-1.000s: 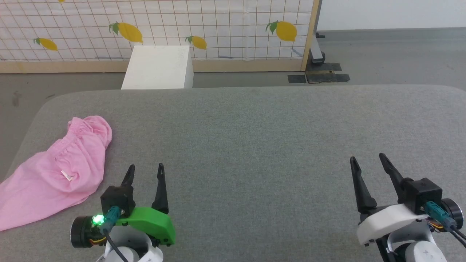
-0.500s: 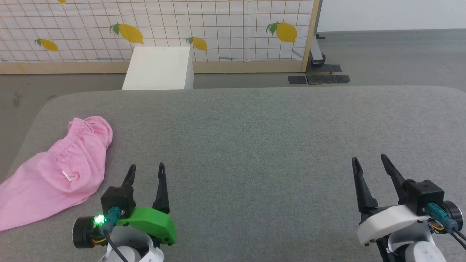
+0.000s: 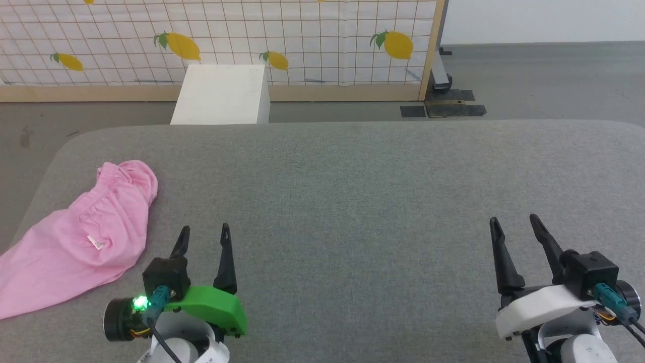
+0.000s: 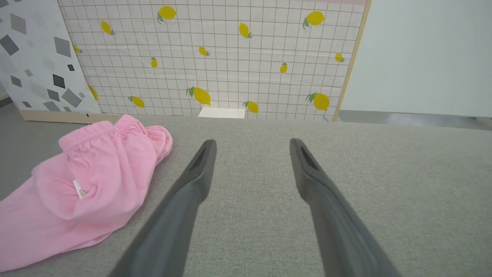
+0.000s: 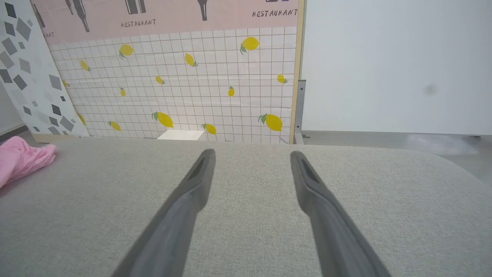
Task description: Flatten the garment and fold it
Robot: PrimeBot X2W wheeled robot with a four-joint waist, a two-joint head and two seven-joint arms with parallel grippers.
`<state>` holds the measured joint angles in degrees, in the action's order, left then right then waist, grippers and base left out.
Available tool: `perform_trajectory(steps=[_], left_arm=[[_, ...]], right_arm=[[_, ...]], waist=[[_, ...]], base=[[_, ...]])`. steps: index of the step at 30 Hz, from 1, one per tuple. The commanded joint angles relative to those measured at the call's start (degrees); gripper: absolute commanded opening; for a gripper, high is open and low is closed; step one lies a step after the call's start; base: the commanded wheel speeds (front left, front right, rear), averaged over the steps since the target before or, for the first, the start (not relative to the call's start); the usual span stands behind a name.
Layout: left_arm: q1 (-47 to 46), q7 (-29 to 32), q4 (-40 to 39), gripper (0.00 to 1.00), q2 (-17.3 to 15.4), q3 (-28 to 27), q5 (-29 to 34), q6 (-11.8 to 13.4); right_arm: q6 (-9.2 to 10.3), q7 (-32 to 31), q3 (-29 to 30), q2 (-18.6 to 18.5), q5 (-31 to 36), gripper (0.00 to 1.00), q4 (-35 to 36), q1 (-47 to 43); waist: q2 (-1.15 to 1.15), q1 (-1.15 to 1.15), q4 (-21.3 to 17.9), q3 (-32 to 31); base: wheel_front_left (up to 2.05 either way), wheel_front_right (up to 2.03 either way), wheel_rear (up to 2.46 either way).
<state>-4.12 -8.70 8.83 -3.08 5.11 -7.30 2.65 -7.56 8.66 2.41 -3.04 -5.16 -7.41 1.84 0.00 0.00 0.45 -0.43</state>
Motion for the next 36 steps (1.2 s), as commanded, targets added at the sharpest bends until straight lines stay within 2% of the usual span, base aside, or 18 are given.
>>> perform_trajectory(steps=[1,28,32,36], left_arm=[[-1.1,-0.7,0.4,1.0,0.1,0.2,-0.9,0.5],[-2.8,-3.9,4.0,1.0,0.2,1.3,-3.3,1.3],[-3.4,-4.3,4.7,1.0,0.2,1.7,-3.7,1.5],[-4.0,-4.8,5.3,1.0,0.2,2.5,-3.8,1.7]], right_arm=[[0.04,0.7,0.1,0.1,-0.7,1.0,-0.3,1.1],[0.06,3.9,0.6,0.1,-2.4,1.0,-3.1,1.5],[0.06,4.4,1.1,0.1,-1.9,1.0,-3.5,1.2],[0.07,4.8,1.7,0.1,-1.6,1.0,-3.6,0.9]], waist=[[0.0,0.0,0.0,0.0],[0.0,0.0,0.8,0.1],[0.0,0.0,2.7,0.0],[0.0,0.0,7.3,0.0]], base=[[0.0,0.0,0.0],[0.0,0.0,0.0],[0.0,0.0,0.0],[0.0,0.0,0.0]])
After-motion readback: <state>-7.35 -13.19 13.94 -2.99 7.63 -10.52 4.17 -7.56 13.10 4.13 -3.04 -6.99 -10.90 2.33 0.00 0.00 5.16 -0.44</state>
